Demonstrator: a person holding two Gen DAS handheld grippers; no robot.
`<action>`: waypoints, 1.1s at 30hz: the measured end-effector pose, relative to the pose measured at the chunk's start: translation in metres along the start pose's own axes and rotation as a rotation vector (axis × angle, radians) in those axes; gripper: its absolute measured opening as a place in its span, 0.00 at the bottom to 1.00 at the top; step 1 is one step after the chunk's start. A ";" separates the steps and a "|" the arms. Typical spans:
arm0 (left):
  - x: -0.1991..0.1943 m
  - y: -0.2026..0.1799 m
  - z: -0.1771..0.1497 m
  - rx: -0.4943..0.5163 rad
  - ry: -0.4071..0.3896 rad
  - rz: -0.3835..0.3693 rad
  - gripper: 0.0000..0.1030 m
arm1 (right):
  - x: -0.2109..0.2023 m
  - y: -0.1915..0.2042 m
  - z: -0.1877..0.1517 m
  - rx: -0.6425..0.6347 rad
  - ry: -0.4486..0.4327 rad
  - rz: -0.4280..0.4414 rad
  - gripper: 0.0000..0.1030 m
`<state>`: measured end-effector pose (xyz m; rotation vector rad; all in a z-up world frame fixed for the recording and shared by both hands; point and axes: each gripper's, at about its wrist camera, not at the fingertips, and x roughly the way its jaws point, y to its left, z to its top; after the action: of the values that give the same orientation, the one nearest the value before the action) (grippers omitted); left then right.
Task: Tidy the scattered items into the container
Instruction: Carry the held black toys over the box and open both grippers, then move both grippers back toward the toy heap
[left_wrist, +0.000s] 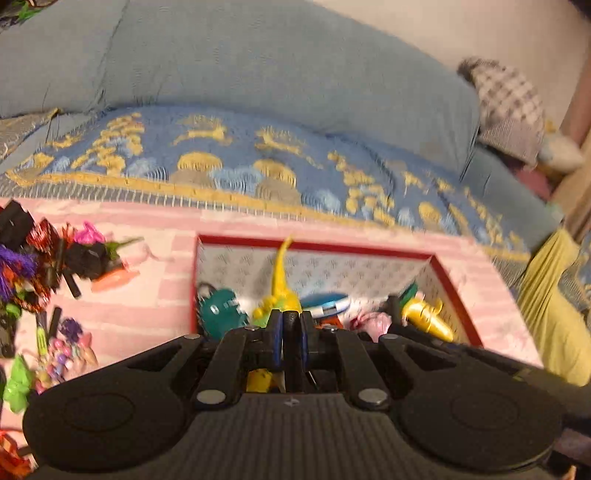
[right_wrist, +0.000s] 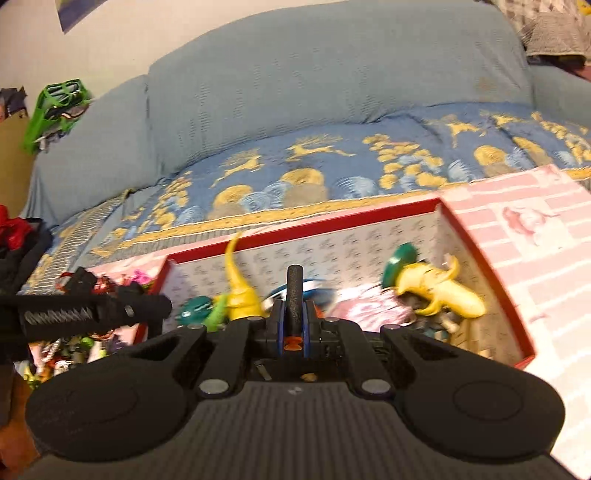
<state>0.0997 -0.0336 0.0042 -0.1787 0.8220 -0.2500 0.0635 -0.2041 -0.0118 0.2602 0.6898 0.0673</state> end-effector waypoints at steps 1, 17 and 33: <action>0.005 -0.004 -0.001 0.008 0.009 0.020 0.08 | 0.001 -0.003 0.000 0.000 0.002 -0.003 0.06; 0.021 -0.026 -0.010 0.074 0.059 0.155 0.08 | -0.001 -0.021 0.005 0.034 0.030 -0.003 0.11; 0.017 -0.022 -0.014 0.068 0.071 0.167 0.16 | -0.027 -0.015 0.001 0.038 0.012 0.010 0.11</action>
<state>0.0971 -0.0607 -0.0113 -0.0368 0.8925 -0.1277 0.0432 -0.2230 0.0019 0.3002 0.7025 0.0650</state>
